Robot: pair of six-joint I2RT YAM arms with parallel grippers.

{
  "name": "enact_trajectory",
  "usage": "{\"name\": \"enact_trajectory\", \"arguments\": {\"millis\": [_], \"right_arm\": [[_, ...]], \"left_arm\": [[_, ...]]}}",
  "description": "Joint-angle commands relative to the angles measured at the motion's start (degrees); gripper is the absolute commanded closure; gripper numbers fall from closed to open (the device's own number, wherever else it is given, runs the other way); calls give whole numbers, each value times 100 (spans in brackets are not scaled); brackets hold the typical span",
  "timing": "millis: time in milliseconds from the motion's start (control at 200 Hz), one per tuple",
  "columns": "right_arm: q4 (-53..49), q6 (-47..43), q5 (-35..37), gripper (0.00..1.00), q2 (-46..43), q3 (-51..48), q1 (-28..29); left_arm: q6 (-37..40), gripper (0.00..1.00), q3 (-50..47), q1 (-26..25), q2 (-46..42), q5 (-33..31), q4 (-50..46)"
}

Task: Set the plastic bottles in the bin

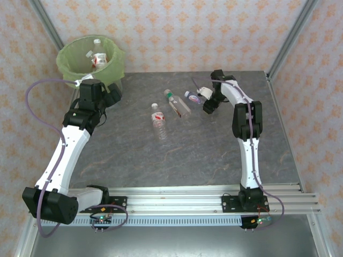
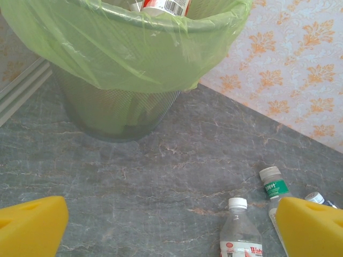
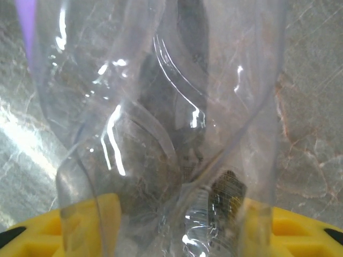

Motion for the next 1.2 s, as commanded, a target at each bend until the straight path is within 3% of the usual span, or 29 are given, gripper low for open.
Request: {"name": "enact_trajectory", "arguments": {"millis": [0, 465, 891, 1081, 1196], "right_arm": [[-25, -115, 345, 51, -335, -468, -16], [821, 546, 315, 61, -1476, -1862, -18], [1209, 1294, 287, 64, -2960, -2924, 12], [1839, 1862, -86, 62, -3921, -3840, 158], [2117, 2382, -763, 60, -4314, -4267, 228]], "left_arm": [[38, 0, -107, 27, 53, -104, -88], [86, 0, -279, 18, 80, 230, 173], [187, 0, -664, 22, 2, 552, 719], [272, 0, -679, 21, 158, 1149, 937], [268, 0, -715, 18, 212, 1659, 1172]]}}
